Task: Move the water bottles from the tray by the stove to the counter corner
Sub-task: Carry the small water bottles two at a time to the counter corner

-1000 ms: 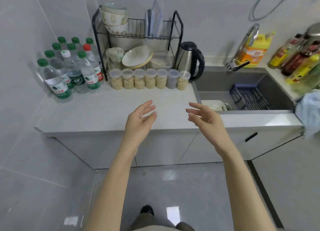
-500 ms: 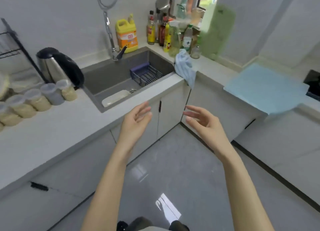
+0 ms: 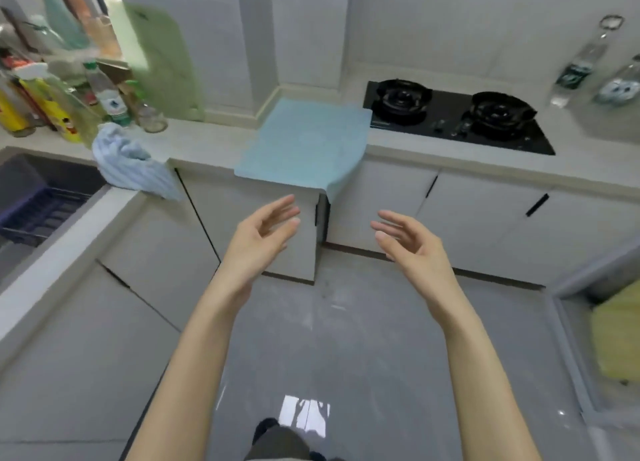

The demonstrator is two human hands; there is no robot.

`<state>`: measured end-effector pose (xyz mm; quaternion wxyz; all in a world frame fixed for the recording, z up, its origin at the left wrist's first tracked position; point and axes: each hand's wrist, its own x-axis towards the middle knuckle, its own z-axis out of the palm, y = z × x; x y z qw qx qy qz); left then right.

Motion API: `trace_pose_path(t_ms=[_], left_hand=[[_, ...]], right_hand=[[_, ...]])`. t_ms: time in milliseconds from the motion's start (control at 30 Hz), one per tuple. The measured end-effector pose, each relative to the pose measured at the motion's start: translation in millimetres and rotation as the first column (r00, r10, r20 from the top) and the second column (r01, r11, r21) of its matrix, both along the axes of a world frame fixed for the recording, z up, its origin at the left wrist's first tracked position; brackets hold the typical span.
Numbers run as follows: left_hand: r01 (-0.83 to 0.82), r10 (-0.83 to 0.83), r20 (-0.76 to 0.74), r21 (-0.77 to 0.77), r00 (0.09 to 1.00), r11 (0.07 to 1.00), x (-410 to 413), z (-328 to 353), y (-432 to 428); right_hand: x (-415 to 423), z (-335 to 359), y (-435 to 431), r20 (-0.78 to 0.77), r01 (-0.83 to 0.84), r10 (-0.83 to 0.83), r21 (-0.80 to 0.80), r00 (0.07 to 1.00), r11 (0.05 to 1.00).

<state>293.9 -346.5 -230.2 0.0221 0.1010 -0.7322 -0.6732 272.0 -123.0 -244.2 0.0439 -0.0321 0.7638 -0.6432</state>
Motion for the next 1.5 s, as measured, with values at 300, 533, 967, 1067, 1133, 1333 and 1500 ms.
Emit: trace_pose_path(t_ms=[300,533,967,1067,1133,1333,1500], left_hand=[[0.297,-0.298,0.011,0.021,0.955,0.955,-107.1,-7.7,97.9],[0.492,-0.492,0.017,-0.005,0.871,0.871,-218.6,-11.5,162.3],[0.711,-0.710,0.028,-0.009,0.703,0.703,-397.7,2.8,290.2],[0.736,-0.735,0.035,-0.017,0.677,0.677,-422.4,3.3,323.7],[0.747,-0.746,0.030,-0.021,0.665,0.665,-435.8,2.7,344.1],[0.759,-0.757,0.043,-0.054,0.651,0.649,-481.1,-2.9,426.1],[0.770,-0.770,0.040,-0.066,0.637,0.634,-514.6,-0.1,515.0]], right_hand=[[-45.8,-8.3,90.5,0.031,0.289,-0.289,0.000,0.957,0.957],[-121.5,-1.7,146.8,0.042,0.451,-0.451,-0.004,0.892,0.892],[-249.4,15.6,247.0,-0.003,0.647,-0.650,0.110,0.760,0.755],[-267.4,16.2,274.9,0.006,0.678,-0.681,0.096,0.732,0.729],[-278.0,15.8,292.6,0.002,0.691,-0.693,0.086,0.721,0.718],[-316.7,7.1,369.3,-0.009,0.699,-0.701,0.078,0.713,0.711],[-351.8,6.6,460.4,-0.028,0.696,-0.696,0.039,0.718,0.717]])
